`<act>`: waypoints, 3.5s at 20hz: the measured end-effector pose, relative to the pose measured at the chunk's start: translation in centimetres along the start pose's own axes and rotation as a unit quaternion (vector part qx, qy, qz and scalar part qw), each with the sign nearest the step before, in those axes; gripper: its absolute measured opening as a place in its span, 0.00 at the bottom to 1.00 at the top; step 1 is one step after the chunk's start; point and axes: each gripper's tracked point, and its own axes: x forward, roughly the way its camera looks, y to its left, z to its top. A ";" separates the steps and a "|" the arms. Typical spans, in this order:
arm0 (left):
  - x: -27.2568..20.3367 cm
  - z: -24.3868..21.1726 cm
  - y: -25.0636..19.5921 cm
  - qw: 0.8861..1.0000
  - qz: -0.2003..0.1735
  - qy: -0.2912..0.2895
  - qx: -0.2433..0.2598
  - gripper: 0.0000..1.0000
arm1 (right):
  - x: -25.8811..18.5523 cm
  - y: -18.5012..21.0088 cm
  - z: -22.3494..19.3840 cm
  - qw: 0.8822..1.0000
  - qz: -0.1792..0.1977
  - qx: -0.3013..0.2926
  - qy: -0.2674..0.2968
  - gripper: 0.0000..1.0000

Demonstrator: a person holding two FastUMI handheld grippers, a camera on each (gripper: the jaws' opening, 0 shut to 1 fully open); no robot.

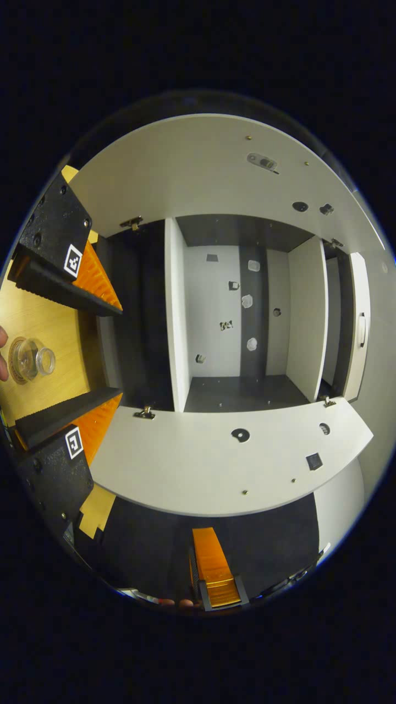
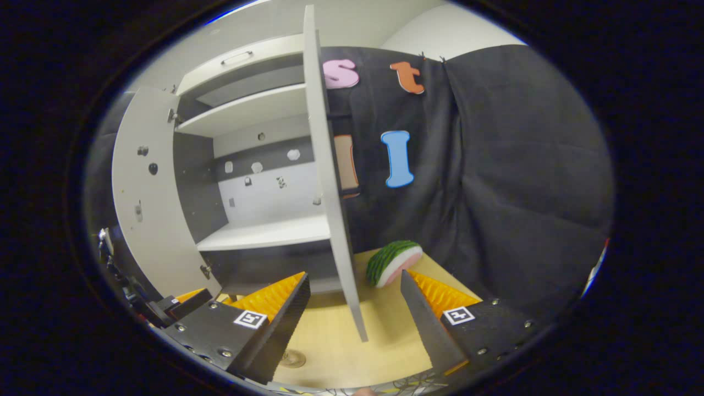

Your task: Grasp the bottle in the cabinet with the left hand and place it on the coaster, then close the right door with the right hand and the left door with the left hand.

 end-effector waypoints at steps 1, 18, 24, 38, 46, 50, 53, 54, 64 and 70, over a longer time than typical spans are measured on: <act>-0.2 0.6 0.6 1.000 0.009 -0.002 -0.004 0.83 | 0.4 -0.8 1.3 1.000 0.000 -0.001 -0.010 1.00; -4.3 1.1 7.2 0.988 0.149 0.038 -0.026 0.88 | 6.6 -0.9 6.7 0.993 0.111 -0.014 -0.041 0.98; -4.3 1.2 7.5 0.984 0.170 0.044 -0.016 0.88 | 6.9 1.9 6.3 0.985 0.167 -0.013 -0.032 0.98; -7.7 2.2 10.8 0.973 0.227 0.032 -0.016 0.89 | 8.2 12.6 4.9 0.966 0.256 -0.014 -0.024 0.98; -11.3 2.2 16.3 0.960 0.279 0.024 -0.028 0.89 | 11.9 20.2 4.4 0.964 0.261 -0.028 -0.050 1.00; -12.5 2.3 19.2 0.955 0.295 0.018 -0.031 0.89 | 13.8 22.9 4.3 0.965 0.254 -0.037 -0.057 1.00; -12.8 2.4 21.0 0.952 0.303 0.016 -0.038 0.88 | 15.2 24.5 4.4 0.967 0.243 -0.036 -0.065 1.00; -12.9 2.5 21.6 0.952 0.304 0.014 -0.039 0.88 | 15.7 24.9 4.5 0.968 0.238 -0.037 -0.069 1.00; -13.3 2.8 26.3 0.946 0.316 0.001 -0.071 0.88 | 18.7 27.0 4.6 0.983 0.155 -0.036 -0.094 1.00; -14.2 5.3 28.7 0.945 0.320 -0.022 -0.061 0.89 | 20.4 27.6 4.9 0.988 0.113 -0.032 -0.101 1.00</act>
